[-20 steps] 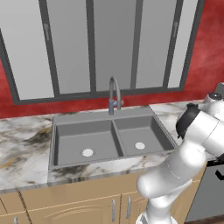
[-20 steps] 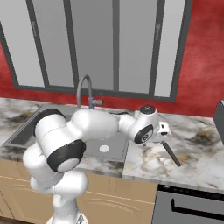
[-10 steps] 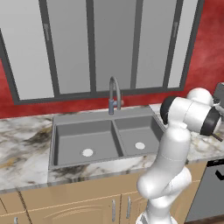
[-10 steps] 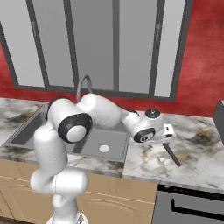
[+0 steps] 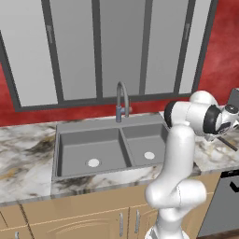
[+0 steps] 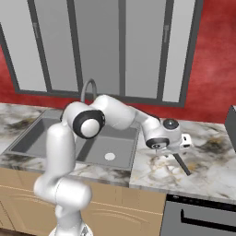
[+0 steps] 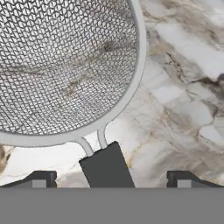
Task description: Place the glass cup in the left basin and the strainer in the right basin of the sink.
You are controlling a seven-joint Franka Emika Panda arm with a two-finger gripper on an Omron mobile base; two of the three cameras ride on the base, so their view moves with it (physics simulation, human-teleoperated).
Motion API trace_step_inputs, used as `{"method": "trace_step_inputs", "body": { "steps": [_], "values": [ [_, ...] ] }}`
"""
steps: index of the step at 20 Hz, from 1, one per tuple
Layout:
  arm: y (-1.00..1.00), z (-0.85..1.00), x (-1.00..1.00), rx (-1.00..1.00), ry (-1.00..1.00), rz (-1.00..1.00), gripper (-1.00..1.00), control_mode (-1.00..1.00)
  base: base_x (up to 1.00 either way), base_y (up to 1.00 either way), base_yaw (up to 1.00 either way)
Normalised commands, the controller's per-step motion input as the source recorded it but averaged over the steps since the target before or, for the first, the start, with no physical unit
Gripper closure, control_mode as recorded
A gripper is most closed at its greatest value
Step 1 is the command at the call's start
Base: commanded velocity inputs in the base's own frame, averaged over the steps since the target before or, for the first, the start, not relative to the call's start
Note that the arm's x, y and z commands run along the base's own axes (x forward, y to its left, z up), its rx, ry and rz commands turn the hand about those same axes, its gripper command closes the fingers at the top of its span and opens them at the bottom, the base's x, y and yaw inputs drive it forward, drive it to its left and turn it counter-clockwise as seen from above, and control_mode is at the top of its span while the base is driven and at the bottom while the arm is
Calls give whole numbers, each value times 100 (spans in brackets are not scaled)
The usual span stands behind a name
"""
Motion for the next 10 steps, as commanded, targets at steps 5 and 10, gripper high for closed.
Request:
{"method": "trace_step_inputs", "body": {
  "steps": [5,10],
  "values": [
    [-15,-36,35,8,0,2,-100,-100,0,0,0],
    [0,-34,43,12,0,4,100,-100,0,0,0]
  ]
}}
